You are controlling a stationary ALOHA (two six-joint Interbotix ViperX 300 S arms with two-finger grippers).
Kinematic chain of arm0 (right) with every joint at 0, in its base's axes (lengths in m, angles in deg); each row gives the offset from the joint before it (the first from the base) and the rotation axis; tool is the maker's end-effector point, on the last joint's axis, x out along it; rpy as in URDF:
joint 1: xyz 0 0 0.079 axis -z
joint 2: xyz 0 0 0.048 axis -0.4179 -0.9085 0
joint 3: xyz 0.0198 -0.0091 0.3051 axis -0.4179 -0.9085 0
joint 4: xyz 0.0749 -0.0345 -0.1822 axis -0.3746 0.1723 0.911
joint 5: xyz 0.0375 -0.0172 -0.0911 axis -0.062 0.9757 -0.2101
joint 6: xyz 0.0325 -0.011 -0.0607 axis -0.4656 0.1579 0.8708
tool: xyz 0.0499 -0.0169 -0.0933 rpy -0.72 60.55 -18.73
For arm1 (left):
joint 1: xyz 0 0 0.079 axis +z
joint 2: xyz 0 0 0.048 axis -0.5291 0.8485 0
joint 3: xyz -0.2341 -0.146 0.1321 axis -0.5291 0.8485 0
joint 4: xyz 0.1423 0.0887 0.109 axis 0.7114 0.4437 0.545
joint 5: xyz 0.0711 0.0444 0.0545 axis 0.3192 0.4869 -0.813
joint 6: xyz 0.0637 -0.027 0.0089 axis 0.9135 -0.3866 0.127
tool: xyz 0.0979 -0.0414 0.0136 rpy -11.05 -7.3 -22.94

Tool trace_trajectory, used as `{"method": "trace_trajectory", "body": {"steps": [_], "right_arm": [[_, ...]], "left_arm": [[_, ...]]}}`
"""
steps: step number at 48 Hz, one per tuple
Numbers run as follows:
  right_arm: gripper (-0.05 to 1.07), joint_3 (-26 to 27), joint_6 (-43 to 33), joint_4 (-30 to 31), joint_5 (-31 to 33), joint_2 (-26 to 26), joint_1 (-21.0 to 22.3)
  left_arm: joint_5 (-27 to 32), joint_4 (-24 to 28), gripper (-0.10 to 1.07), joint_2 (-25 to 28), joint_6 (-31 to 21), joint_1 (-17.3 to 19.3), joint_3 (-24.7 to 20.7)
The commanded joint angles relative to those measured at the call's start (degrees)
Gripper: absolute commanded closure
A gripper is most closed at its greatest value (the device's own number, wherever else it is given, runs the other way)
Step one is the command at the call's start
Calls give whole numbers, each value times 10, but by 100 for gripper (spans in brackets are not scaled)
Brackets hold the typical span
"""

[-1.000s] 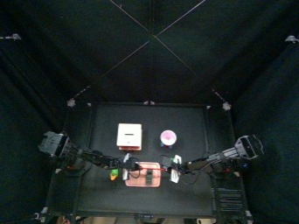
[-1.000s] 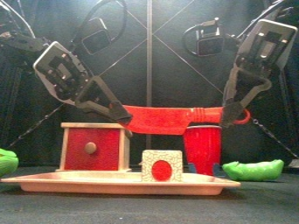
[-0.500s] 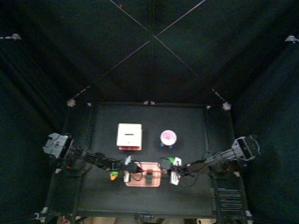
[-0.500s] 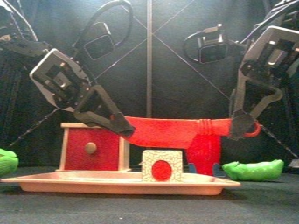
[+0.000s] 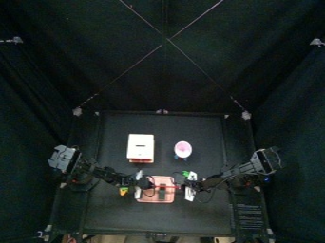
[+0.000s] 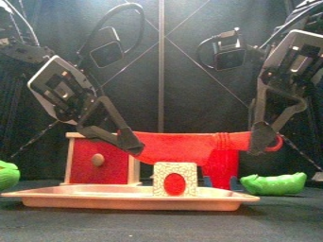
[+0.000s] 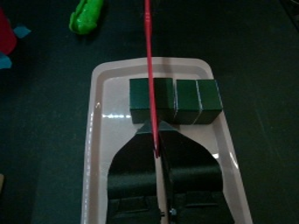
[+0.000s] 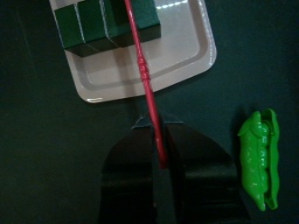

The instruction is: Cut sushi roll

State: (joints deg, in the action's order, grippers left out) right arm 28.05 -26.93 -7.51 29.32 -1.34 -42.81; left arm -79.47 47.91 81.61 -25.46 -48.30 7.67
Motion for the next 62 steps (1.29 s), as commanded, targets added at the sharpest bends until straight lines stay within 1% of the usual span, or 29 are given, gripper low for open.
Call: {"method": "trace_trajectory", "body": {"steps": [1,22,39,62], "right_arm": [[68,-5,-7,-8,12,4,-10],[68,-4,-7,-9,12,-6,-7],[68,4,-7,-8,11,-33,-6],[69,5,-7,-9,-22,-67,-6]], "left_arm": [[11,-4,76,1,0,-11,11],[11,-4,76,8,-1,-11,11],[11,-4,76,28,-1,-11,11],[11,-24,76,56,-1,-12,10]]}}
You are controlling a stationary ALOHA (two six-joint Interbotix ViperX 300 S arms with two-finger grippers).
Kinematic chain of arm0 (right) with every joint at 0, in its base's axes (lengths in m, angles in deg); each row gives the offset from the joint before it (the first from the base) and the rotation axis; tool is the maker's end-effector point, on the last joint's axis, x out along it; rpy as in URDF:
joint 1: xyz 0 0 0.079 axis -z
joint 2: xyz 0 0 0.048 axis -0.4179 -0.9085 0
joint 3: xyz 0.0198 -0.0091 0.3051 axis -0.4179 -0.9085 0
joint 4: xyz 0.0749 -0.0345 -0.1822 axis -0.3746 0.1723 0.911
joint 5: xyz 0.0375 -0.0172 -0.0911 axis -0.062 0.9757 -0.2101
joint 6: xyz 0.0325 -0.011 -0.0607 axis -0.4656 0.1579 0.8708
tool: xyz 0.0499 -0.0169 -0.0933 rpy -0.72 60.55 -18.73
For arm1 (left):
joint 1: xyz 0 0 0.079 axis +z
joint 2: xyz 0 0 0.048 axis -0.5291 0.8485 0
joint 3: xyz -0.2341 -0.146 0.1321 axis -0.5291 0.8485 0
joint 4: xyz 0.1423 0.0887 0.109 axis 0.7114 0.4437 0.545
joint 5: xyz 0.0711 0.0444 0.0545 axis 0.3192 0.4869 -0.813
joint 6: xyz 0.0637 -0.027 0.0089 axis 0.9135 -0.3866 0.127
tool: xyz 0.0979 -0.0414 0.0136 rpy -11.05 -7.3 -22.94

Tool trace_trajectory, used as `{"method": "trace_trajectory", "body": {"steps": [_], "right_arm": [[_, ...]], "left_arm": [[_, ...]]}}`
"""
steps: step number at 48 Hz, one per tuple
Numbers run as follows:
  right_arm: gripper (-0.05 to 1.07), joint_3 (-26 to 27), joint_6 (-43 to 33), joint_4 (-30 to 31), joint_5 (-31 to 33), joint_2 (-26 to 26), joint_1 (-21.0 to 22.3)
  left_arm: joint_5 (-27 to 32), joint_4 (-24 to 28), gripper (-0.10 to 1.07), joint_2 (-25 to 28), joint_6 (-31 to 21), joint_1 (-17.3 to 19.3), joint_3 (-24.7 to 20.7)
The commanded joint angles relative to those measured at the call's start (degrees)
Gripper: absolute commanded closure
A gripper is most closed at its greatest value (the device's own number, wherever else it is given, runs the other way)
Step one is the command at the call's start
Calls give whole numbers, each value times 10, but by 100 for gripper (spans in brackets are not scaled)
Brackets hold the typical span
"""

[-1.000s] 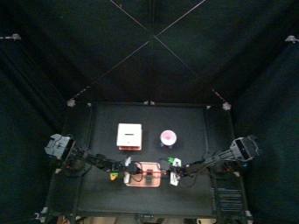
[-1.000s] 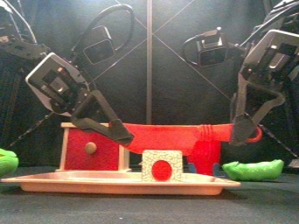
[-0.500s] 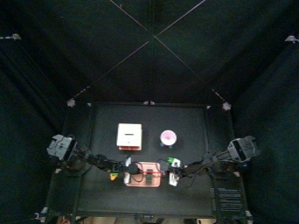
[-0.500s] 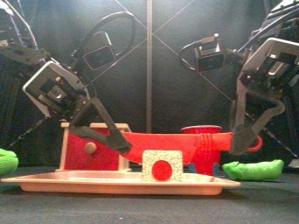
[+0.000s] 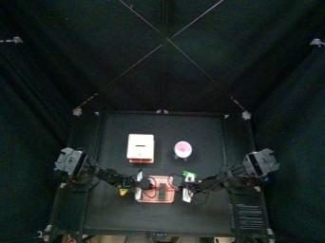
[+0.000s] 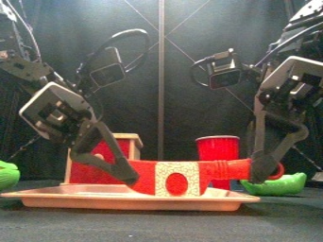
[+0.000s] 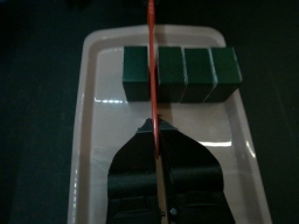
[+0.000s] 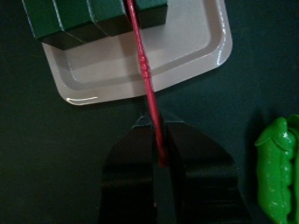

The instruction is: Cut sushi roll

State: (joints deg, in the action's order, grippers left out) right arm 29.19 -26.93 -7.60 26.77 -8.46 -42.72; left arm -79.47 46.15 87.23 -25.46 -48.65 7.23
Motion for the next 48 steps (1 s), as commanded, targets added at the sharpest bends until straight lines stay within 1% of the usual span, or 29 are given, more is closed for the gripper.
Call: {"method": "trace_trajectory", "body": {"steps": [1,28,48], "right_arm": [[69,-6,-7,-8,3,4,-7],[69,-6,-7,-8,-4,-9,-7],[69,-6,-7,-7,-4,-9,-7]], "left_arm": [[11,-6,76,1,-1,-8,14],[11,-6,76,6,-1,-8,13],[11,-9,76,5,-1,-9,13]]}}
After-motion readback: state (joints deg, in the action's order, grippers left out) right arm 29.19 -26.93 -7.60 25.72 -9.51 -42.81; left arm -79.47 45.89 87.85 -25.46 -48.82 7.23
